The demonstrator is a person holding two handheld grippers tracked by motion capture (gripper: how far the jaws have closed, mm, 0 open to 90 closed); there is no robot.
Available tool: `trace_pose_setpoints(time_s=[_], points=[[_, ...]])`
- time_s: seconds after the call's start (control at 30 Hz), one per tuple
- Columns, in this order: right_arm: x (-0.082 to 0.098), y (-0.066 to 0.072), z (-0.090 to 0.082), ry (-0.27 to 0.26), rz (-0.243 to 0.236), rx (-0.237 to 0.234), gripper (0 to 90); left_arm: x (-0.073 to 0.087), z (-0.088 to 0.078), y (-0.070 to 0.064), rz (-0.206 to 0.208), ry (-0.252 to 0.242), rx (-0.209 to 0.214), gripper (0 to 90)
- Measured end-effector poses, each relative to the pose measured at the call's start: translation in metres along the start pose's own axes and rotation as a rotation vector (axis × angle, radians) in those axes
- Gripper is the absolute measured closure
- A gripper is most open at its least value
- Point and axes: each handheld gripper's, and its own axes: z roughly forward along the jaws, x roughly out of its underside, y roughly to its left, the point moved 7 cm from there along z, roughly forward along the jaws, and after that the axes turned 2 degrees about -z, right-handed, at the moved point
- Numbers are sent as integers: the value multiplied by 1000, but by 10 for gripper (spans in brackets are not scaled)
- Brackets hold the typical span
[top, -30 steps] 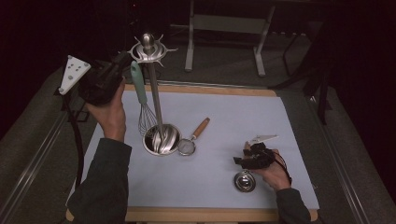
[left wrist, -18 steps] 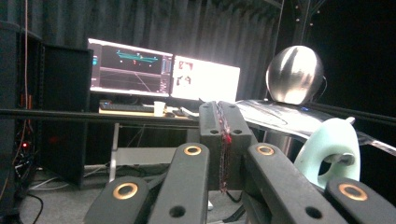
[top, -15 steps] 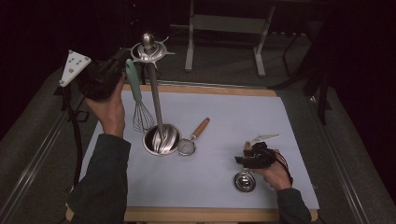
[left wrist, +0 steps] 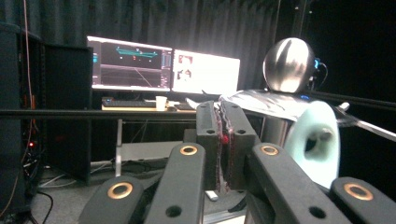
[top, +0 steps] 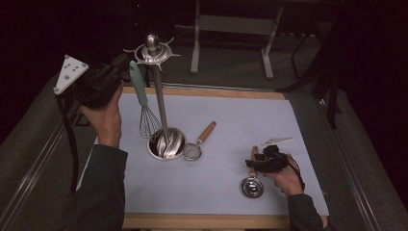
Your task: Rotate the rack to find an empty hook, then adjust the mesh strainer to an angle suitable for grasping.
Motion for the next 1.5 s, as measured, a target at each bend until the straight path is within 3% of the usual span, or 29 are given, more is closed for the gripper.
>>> trace_pose_setpoints(time_s=[0.3, 0.67, 0.77, 1.17, 1.4, 1.5], points=[[-1, -8, -10, -30, 43, 8, 471, 19, -17, 8, 33, 67, -12, 837], [0, -8, -12, -25, 32, 11, 495, 42, -28, 15, 80, 141, -18, 792], [-1, -7, -12, -24, 31, 14, 500, 51, -34, 20, 71, 160, -25, 776], [-3, -4, -12, -37, 26, 15, 524, 112, -60, 44, 97, 309, -76, 695], [-3, -3, -10, -30, 24, 12, 503, 147, -72, 46, 103, 389, -87, 675], [-3, 0, -11, -37, 13, -20, 502, 167, -78, 46, 104, 408, -88, 676]])
